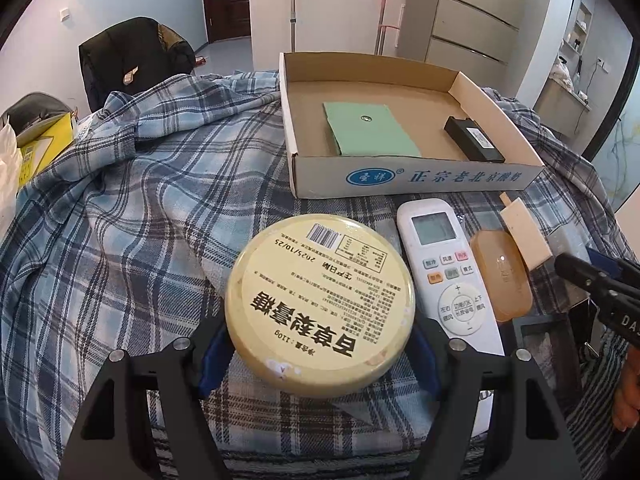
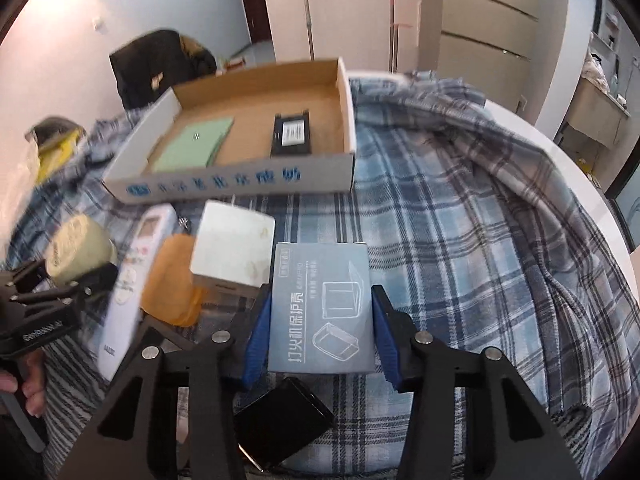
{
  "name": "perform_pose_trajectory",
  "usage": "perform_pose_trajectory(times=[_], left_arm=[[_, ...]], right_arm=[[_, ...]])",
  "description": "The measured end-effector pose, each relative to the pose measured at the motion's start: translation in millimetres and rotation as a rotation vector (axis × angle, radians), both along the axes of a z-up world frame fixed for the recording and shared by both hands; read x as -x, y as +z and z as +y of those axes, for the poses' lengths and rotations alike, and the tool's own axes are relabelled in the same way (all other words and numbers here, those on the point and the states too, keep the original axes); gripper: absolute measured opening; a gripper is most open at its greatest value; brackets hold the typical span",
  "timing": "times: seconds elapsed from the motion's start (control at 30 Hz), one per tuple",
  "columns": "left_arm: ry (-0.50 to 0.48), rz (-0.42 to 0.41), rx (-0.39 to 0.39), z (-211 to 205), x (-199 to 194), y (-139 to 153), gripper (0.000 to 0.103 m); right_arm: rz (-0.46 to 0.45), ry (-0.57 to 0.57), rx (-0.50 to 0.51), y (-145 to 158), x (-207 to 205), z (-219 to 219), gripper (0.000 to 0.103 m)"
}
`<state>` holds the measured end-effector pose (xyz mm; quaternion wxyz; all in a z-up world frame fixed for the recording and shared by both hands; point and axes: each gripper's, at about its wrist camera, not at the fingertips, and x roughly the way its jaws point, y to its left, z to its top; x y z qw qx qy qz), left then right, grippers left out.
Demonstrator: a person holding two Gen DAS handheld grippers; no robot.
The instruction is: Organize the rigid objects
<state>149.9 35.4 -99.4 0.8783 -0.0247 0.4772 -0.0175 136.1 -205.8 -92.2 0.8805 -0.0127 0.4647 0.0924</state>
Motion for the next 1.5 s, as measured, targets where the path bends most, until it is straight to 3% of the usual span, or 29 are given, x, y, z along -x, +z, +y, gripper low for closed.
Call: perform_pose_trajectory(times=[0.17,0.47,0.67,0.77,0.87,1.0,1.03,1.13,1.37,1.43,1.5], left_arm=[[0.000,0.000,-0.003,0.6,0.0,0.0,0.076],[0.006,-0.011,-0.022,0.2,1.8,1.8,0.076],[0.001,-0.060,-0.044,-3.0,6.5,9.4,0.076],[-0.006,-0.148,-0.060,-6.8,16.7,23.5,0.076],[-0.048,-0.331,-0.107,-22.5,39.7,49.4,0.076],[-0.083,-0.656,-0.151,-34.8,81.6,80.9,0.076],[-0.076,-0.690,-0.160,-36.1,86.5,84.5,0.076],[-0.073,-0.738,-0.153,-35.3,94.0,92.6,0.076],[-0.015,-0.637,-0.040,-21.8,80.2,118.6,0.076],[-0.025,-0.656,0.006,-20.0,73.7,133.2,0.076],[-0.014,-0.697,-0.010,-22.4,67.2,146.5,0.076]], right_arm=[[0.033,0.036,0.097,-12.2,-1.6,19.6,0.046],[0.039,0.043,0.059,-10.4,-4.0,10.4,0.045],[-0.069,0.044,0.033,6.0,8.6,13.3,0.045],[-0.145,0.084,0.040,17.1,19.7,19.7,0.045],[-0.243,0.087,0.032,30.9,30.4,19.8,0.045],[-0.352,0.066,-0.011,47.0,41.7,14.7,0.045],[-0.377,0.061,-0.020,51.0,42.8,14.2,0.045],[-0.431,0.060,-0.036,59.9,46.8,11.7,0.046],[-0.469,0.052,-0.061,90.5,51.1,12.0,0.046],[-0.478,0.059,-0.046,101.2,48.6,12.6,0.046],[-0.488,0.053,-0.047,114.9,42.3,12.3,0.046]])
